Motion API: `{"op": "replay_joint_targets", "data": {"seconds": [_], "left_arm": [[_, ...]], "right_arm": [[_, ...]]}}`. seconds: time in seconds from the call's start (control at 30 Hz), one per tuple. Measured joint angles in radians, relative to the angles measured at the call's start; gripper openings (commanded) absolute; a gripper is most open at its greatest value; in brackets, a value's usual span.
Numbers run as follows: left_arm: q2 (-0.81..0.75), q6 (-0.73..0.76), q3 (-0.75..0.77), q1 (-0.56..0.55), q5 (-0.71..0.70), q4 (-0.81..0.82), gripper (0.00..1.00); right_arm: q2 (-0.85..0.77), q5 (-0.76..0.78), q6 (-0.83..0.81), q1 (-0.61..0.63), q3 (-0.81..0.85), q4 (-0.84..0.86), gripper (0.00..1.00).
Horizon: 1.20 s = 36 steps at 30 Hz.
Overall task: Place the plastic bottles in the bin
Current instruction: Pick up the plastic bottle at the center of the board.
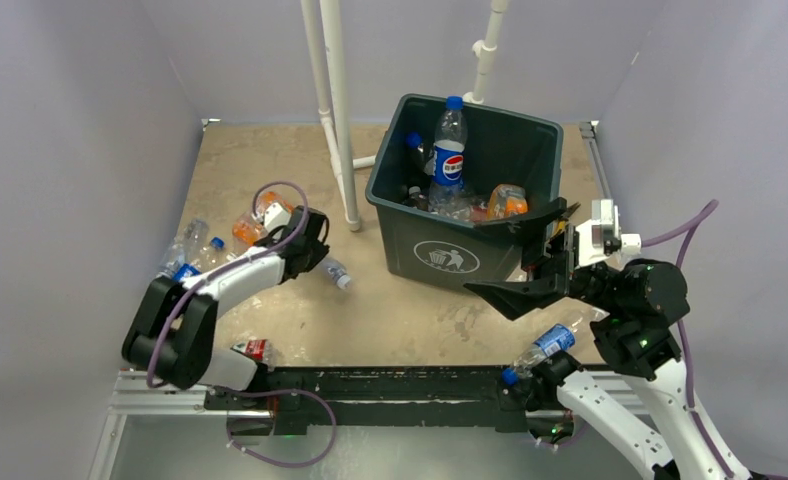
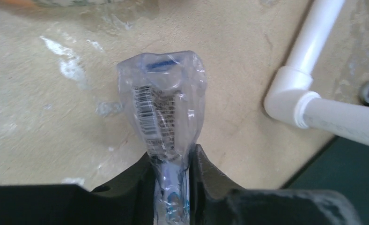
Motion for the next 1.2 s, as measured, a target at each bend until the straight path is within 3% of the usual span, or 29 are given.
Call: {"op": "replay_joint_targets", "data": {"seconds": [0.17, 0.27, 0.4, 0.5, 0.57, 0.7, 0.8, 0.93, 1.2], "left_arm": [[-0.276, 0.001, -0.030, 0.000, 0.010, -0.108, 0.15], [-0.569, 0.006, -0.021, -0.001, 0.014, -0.183, 0.16], [-0.896, 0.031, 0.058, -0.003, 0.006, -0.266, 0.18], [-1.025, 0.047, 0.143, -0.004, -0.003, -0.280, 0.18], [-1.069, 0.051, 0.178, -0.004, -0.002, -0.274, 0.18], [-1.102, 0.052, 0.194, -0.004, 0.031, -0.222, 0.18], [-1.102, 0.051, 0.195, -0.004, 0.071, -0.166, 0.18], [-1.102, 0.045, 0.203, -0.004, 0.116, -0.055, 0.19], [-1.102, 0.047, 0.218, -0.004, 0.208, 0.132, 0.20]], "right_arm": [[0.020, -0.022, 0.022, 0.000, 0.000, 0.011, 0.92], [0.064, -0.035, 0.037, 0.001, 0.014, 0.020, 0.91], [0.144, -0.038, 0.052, 0.007, 0.061, 0.025, 0.88], [0.217, -0.008, 0.043, 0.074, 0.142, 0.023, 0.87], [0.269, 0.055, 0.013, 0.190, 0.206, 0.012, 0.85], [0.423, 0.356, -0.121, 0.642, 0.384, -0.030, 0.83], [0.499, 0.544, -0.195, 0.835, 0.403, 0.006, 0.77], [0.542, 0.713, -0.229, 0.884, 0.303, 0.106, 0.74], [0.627, 0.894, -0.241, 0.953, 0.150, 0.356, 0.81]]}}
